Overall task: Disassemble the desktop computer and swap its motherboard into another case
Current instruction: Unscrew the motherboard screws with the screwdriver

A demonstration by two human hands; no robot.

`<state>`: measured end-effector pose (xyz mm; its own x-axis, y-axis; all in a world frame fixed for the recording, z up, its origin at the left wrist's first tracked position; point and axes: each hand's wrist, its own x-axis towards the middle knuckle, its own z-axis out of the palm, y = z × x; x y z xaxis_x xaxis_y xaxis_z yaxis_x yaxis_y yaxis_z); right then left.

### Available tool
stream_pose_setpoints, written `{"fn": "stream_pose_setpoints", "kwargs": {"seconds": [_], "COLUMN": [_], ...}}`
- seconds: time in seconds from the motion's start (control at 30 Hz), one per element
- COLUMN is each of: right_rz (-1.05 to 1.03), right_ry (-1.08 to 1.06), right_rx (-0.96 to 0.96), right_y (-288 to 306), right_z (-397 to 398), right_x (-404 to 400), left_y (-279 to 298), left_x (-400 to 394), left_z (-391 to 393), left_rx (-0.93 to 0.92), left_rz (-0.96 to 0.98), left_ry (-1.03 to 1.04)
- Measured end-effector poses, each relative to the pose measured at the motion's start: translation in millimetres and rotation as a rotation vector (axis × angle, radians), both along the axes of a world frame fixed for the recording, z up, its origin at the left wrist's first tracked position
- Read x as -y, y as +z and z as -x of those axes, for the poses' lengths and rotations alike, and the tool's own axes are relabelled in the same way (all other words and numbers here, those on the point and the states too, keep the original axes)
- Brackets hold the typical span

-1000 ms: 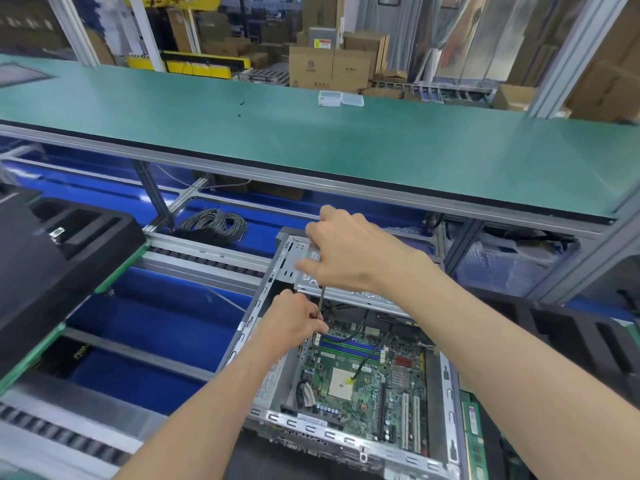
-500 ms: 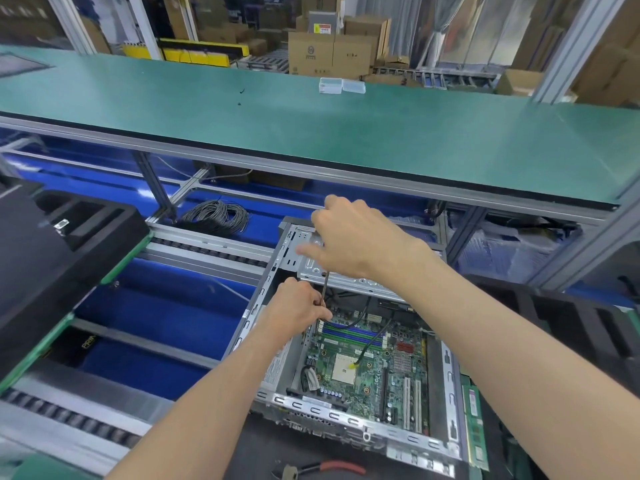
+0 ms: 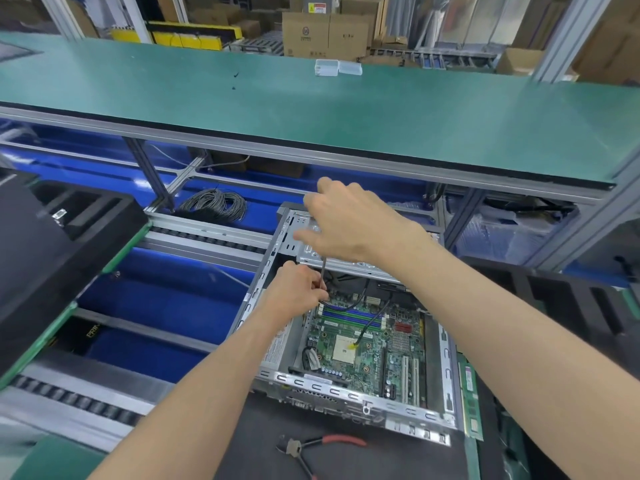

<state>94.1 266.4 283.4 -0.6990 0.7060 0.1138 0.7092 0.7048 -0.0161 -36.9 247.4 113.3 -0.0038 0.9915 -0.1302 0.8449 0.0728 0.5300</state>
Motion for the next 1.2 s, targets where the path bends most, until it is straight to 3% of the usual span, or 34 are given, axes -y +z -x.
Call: {"fn": "stream_pose_setpoints", "kwargs": {"seconds": [0.13, 0.37, 0.57, 0.8, 1.0, 1.2], "right_rz": [-0.045, 0.200, -0.030, 0.383, 0.159, 0.287], "right_ry": [-0.034, 0.154, -0.034, 0.119, -0.129, -0.023], "right_rx": [0.013, -0.134, -0.089, -0.372, -0.595, -0.643], "right_y": [-4, 0, -12, -10, -37, -42], "right_z": [1, -5, -2, -9, 0, -8], "right_x": [-8, -8, -8, -10, -4, -2], "left_y": [-2, -3, 0, 2, 0, -5], "left_x": [0, 1, 0, 1, -1, -5], "left_z": [1, 1, 1, 0, 0, 1], "left_rx": [0.008, 0.067, 0.047, 0.056, 0.042, 0.019], "left_rz": [-0.008, -0.001, 0.016, 0.008, 0.018, 0.013], "left_ry": [-0.006, 0.027, 0.019, 0.024, 0.045, 0.073]}}
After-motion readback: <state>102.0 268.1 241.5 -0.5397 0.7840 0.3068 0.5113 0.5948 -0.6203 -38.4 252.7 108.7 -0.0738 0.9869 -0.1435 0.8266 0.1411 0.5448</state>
